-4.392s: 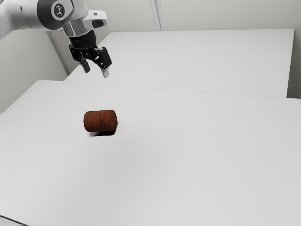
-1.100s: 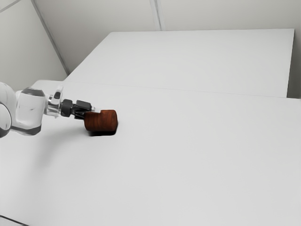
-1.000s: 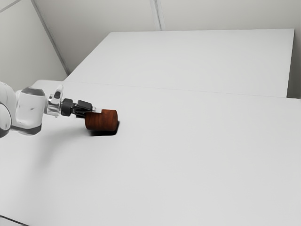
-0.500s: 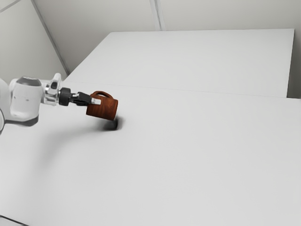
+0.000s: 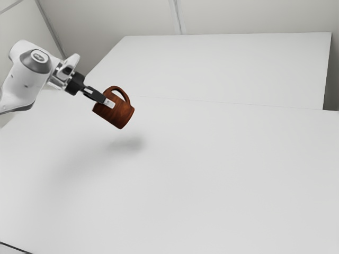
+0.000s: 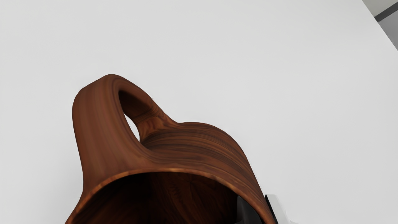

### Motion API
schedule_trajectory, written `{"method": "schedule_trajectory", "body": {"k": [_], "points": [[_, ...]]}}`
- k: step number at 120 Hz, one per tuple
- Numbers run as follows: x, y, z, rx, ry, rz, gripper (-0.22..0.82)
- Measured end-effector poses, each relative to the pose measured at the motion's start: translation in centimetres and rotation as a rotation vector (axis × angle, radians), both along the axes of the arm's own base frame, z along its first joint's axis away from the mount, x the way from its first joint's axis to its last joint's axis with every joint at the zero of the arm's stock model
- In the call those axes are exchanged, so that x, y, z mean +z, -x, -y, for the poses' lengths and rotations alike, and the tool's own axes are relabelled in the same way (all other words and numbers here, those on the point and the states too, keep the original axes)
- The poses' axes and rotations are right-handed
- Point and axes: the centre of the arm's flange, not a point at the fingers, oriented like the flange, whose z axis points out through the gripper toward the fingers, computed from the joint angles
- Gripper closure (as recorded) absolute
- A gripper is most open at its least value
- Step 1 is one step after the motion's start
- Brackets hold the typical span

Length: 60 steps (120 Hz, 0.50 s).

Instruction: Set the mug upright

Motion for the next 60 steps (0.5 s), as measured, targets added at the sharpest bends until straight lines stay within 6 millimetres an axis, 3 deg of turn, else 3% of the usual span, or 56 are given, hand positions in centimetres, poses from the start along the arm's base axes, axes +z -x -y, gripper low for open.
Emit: {"method": "schedule_trajectory", "body": {"k": [12, 46, 60], "points": [[0.8, 0.2, 2.2, -0.029, -0.095, -0.038, 0.78], [0.0, 2.6, 7.7, 0.010, -0.229, -0.116, 0.78], [0.8, 3.4, 9.5, 0.031, -0.287, -0.116, 0.78]]}}
